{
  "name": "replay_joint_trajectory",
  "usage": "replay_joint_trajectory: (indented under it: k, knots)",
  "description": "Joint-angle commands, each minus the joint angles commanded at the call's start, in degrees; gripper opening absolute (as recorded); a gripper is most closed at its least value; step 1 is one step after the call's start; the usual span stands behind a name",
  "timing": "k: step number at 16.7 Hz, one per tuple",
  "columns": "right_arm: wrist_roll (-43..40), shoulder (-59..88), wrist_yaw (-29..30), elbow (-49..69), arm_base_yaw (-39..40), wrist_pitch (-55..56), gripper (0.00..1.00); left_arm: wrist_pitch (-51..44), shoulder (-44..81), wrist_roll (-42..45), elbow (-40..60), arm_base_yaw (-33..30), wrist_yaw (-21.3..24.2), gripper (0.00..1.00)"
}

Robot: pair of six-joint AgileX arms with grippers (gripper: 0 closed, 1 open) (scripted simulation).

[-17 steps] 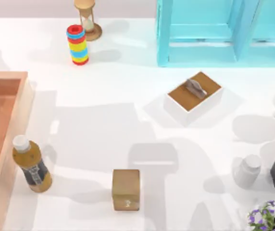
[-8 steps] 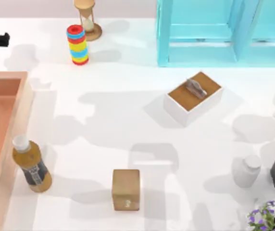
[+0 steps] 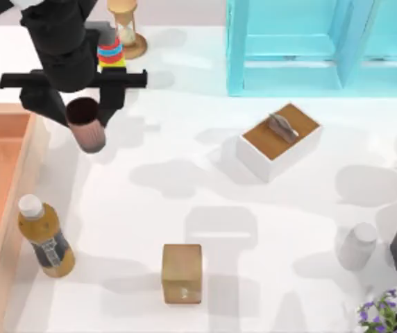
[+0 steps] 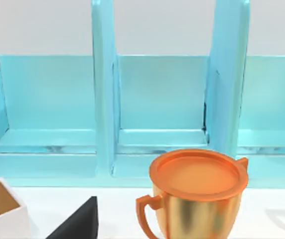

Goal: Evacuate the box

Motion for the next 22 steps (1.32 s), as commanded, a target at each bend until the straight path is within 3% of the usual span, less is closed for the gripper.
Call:
replay_joint_trajectory:
  k: [4, 21, 22]
  knots:
    - [0.00, 0.00, 0.00, 0.00, 0.00, 0.00, 1.00, -0.23, 1.97, -4.01, -1.95, -4.36, 0.18, 0.00]
    - [0.00, 0.00, 0.00, 0.00, 0.00, 0.00, 1.00, 9.12, 3.75, -3.87, -9.51, -4.25, 0.20, 0.00]
    - [0.00, 0.00, 0.00, 0.00, 0.00, 0.00, 1.00, 9.12, 3.75, -3.87, -9.51, -4.25, 0.20, 0.08]
